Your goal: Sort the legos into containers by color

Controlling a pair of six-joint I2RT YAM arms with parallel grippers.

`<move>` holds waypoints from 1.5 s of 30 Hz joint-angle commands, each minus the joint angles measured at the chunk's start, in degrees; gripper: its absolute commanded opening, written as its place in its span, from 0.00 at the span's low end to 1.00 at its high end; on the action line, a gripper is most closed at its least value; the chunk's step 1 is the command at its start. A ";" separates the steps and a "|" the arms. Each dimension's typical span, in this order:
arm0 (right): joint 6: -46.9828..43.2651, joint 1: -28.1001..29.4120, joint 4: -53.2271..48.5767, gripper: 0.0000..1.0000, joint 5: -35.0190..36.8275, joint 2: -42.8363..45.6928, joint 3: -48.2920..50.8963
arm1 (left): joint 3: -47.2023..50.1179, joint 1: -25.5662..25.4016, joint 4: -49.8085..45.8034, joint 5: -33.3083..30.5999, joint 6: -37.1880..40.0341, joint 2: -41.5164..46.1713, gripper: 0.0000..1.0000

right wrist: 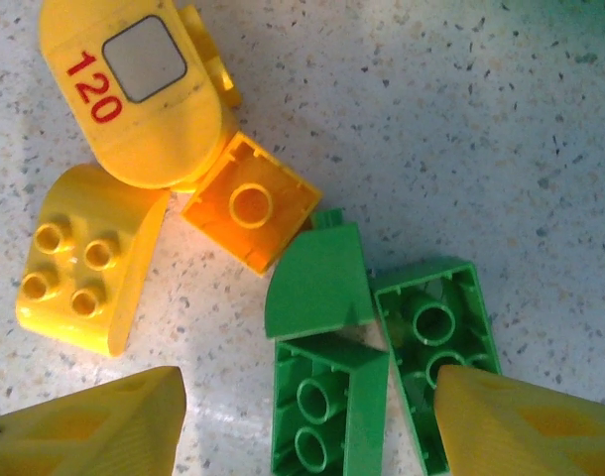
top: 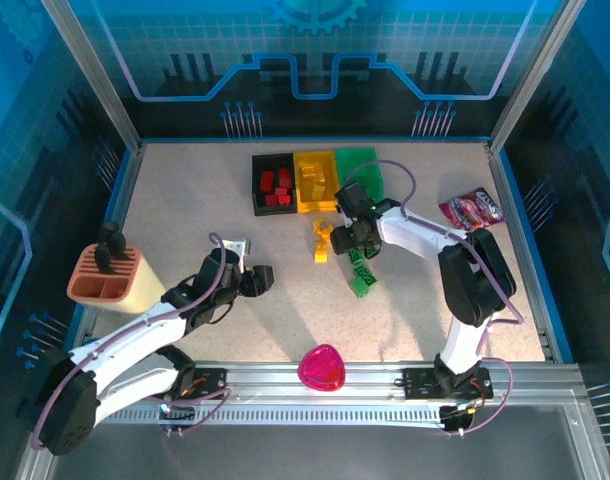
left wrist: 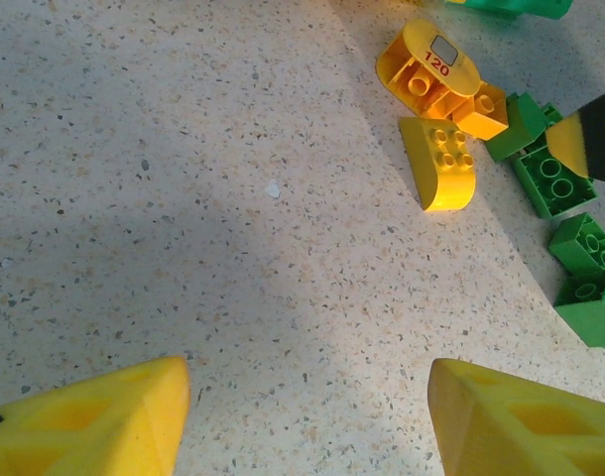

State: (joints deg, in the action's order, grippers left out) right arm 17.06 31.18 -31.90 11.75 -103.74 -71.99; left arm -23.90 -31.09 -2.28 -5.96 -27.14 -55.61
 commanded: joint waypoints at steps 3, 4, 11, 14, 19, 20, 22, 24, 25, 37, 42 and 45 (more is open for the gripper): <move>-2.11 0.37 -0.58 0.57 1.99 -3.84 -3.42 | -1.42 -0.57 -0.33 -0.15 -0.74 1.39 0.65; -2.20 0.31 -0.53 0.57 2.14 -4.18 -3.55 | -1.49 -0.62 -0.28 -0.19 -0.73 1.32 0.65; -3.06 0.00 -0.71 0.52 2.03 -6.38 -5.59 | -1.94 -0.72 -0.22 -0.37 -0.46 0.77 0.65; -3.39 -0.07 -0.88 0.50 1.55 -7.36 -6.43 | -1.99 -0.72 -0.18 -0.36 -0.30 0.68 0.65; -3.20 -0.07 -0.91 0.42 1.31 -7.92 -6.50 | -1.52 -0.68 -0.72 -0.48 -0.46 1.28 0.65; -3.01 -0.07 -0.74 0.41 1.18 -7.90 -6.25 | -1.34 -0.72 -0.71 -0.59 -0.54 1.59 0.65; -3.00 -0.07 -0.53 0.40 1.09 -7.81 -5.98 | -0.88 -0.72 -0.72 -0.86 -0.56 2.08 0.65; -3.00 -0.07 -0.53 0.38 1.11 -7.97 -6.10 | -0.71 -0.65 -0.77 -0.91 -0.50 2.27 0.65; -3.00 -0.08 -0.62 0.38 1.19 -8.20 -6.18 | -0.81 -0.70 -0.77 -0.83 -0.57 2.34 0.65; -2.32 -0.07 -1.32 0.32 1.22 -4.05 -5.53 | -1.02 -0.72 -1.09 -0.81 -0.37 2.79 0.64; -2.64 -0.48 -2.04 0.33 1.80 -0.94 -6.18 | -1.06 -0.72 -0.90 -0.77 -0.40 2.94 0.64; -3.23 -1.41 -2.66 0.33 1.53 -0.19 -7.86 | -1.20 -0.72 -1.02 -0.72 -0.48 3.14 0.64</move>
State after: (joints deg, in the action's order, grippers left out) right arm 14.06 30.85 -33.04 13.08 -106.26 -77.45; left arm -23.97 -31.31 -2.70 -6.20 -27.11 -53.52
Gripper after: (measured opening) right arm 0.327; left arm 0.640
